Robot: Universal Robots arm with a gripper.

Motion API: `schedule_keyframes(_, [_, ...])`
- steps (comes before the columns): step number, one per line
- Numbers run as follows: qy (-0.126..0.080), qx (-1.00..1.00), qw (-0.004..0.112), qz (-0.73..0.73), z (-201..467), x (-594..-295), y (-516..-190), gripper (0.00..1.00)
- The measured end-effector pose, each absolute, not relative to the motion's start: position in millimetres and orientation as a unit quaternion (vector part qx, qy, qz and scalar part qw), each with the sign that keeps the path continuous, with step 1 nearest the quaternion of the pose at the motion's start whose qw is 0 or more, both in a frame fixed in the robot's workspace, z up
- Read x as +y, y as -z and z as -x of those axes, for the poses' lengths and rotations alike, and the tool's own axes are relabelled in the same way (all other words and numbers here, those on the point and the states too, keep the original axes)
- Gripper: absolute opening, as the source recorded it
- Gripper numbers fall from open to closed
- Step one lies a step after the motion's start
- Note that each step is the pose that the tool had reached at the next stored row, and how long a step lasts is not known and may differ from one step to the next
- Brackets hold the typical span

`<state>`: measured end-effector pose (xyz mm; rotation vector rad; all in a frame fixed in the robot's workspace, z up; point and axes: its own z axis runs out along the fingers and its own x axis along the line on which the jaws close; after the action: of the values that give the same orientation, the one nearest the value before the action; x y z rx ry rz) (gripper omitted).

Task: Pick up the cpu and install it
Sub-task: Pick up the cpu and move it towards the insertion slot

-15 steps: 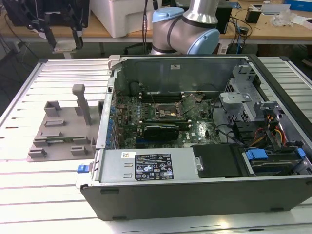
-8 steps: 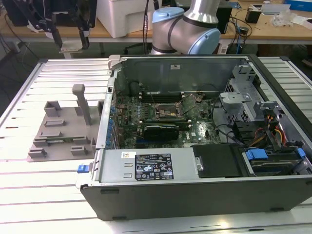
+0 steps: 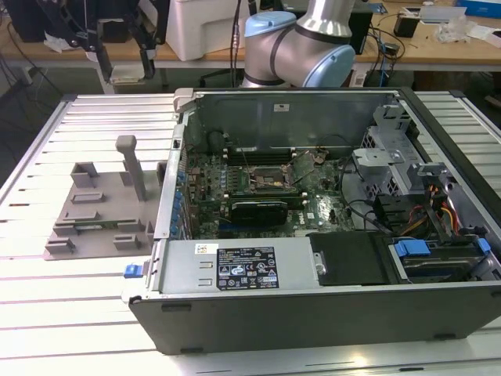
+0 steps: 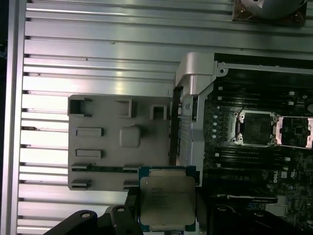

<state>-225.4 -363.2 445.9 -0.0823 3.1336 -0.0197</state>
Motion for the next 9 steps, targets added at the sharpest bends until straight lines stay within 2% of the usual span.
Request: schedule_keyframes(9, [0.006,1.000,0.003,0.026,208,-363,-446,0.54])
